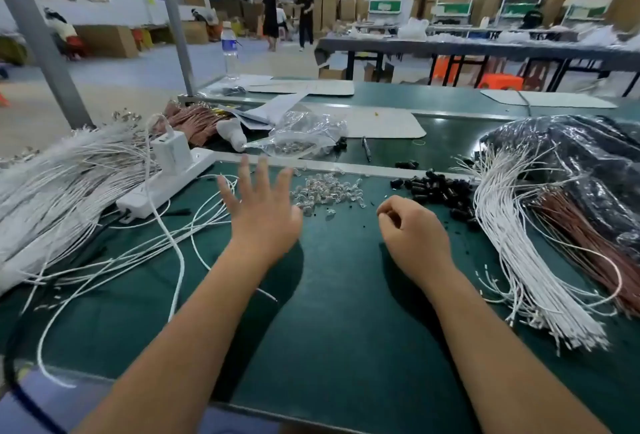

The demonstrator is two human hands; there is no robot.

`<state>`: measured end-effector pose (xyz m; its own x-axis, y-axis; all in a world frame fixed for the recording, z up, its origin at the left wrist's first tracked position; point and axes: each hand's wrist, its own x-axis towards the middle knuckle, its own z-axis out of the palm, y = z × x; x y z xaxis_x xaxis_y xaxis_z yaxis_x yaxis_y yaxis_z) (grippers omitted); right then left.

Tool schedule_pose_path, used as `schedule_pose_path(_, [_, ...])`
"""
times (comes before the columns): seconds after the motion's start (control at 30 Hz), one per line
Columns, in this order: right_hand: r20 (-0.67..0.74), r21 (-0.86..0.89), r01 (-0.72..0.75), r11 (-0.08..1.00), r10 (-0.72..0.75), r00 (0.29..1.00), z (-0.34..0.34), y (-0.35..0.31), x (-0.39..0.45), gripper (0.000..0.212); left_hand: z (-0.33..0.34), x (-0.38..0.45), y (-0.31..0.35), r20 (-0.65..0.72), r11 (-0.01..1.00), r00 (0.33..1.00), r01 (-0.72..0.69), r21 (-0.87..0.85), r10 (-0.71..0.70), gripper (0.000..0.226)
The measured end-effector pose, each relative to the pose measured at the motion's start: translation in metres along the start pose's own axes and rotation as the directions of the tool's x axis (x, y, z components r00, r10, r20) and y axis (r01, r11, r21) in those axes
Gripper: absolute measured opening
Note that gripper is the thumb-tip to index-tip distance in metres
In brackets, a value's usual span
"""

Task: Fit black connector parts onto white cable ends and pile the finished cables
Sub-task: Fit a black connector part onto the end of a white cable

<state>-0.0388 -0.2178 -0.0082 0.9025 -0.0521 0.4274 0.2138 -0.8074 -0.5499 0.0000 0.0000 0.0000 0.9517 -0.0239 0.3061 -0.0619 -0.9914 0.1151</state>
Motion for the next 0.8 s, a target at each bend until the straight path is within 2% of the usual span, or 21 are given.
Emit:
schedule_pose_path(0.03, [-0.003,-0.003,0.009,1.0,-0.009,1.0,0.001,-0.001,0.001,0.013,-0.002,0.003,-0.014,0.085,0.985,0.982,0.161,0.066,-0.167,0.075])
schedule_pose_path(0.1, [-0.015,-0.022,0.021,1.0,-0.021,1.0,0.001,-0.005,0.002,0.012,-0.003,0.006,-0.04,0.227,0.941,0.914,0.337,0.041,-0.337,0.081])
schedule_pose_path(0.17, [-0.004,-0.026,0.014,1.0,-0.014,1.0,0.001,-0.007,0.001,0.012,0.008,0.007,-0.057,0.346,0.934,0.878,0.358,-0.016,-0.331,0.076])
schedule_pose_path(0.23, [-0.007,-0.058,0.018,0.998,-0.019,1.0,-0.001,-0.006,0.001,0.012,0.023,0.009,-0.056,0.361,0.952,0.887,0.308,0.006,-0.289,0.072])
schedule_pose_path(0.33, [-0.12,-0.193,0.009,0.981,-0.033,0.992,-0.014,0.003,0.007,0.013,0.031,0.03,-0.052,0.288,0.954,0.917,0.297,-0.038,-0.274,0.07])
schedule_pose_path(0.4, [-0.224,-0.342,-0.073,0.937,-0.005,0.975,-0.029,0.015,0.009,0.016,0.032,0.04,-0.049,0.174,0.944,0.946,0.299,-0.142,-0.273,0.067])
schedule_pose_path(0.47, [-0.325,-0.454,-0.237,0.859,0.088,0.942,-0.043,0.028,0.011,0.022,0.024,0.042,-0.038,-0.044,0.937,0.962,0.251,-0.242,-0.269,0.063])
schedule_pose_path(0.57, [-0.356,-0.482,-0.476,0.736,0.332,0.874,-0.058,0.043,0.011,0.034,0.002,0.041,0.006,-0.389,0.913,0.912,-0.04,-0.407,-0.133,0.054])
schedule_pose_path(0.63, [-0.299,-0.506,-0.529,0.681,0.437,0.848,-0.059,0.049,0.013,0.03,-0.012,0.039,0.043,-0.462,0.776,0.886,-0.258,-0.575,-0.047,0.039])
schedule_pose_path(0.67, [-0.281,-0.522,-0.528,0.67,0.45,0.848,-0.058,0.05,0.013,0.027,-0.014,0.036,0.061,-0.434,0.669,0.9,-0.307,-0.677,-0.026,0.027])
schedule_pose_path(0.7, [-0.282,-0.529,-0.522,0.669,0.441,0.852,-0.058,0.052,0.013,0.021,-0.013,0.033,0.077,-0.344,0.543,0.939,-0.286,-0.79,-0.007,0.019])
schedule_pose_path(0.77, [-0.315,-0.524,-0.508,0.683,0.399,0.861,-0.057,0.055,0.013,0.006,-0.004,0.024,0.102,-0.078,0.302,0.995,-0.092,-0.949,0.056,0.023])
schedule_pose_path(0.8, [-0.331,-0.515,-0.503,0.694,0.381,0.863,-0.056,0.058,0.012,0.012,0.005,0.019,0.111,0.03,0.236,0.995,0.007,-0.972,0.094,0.024])
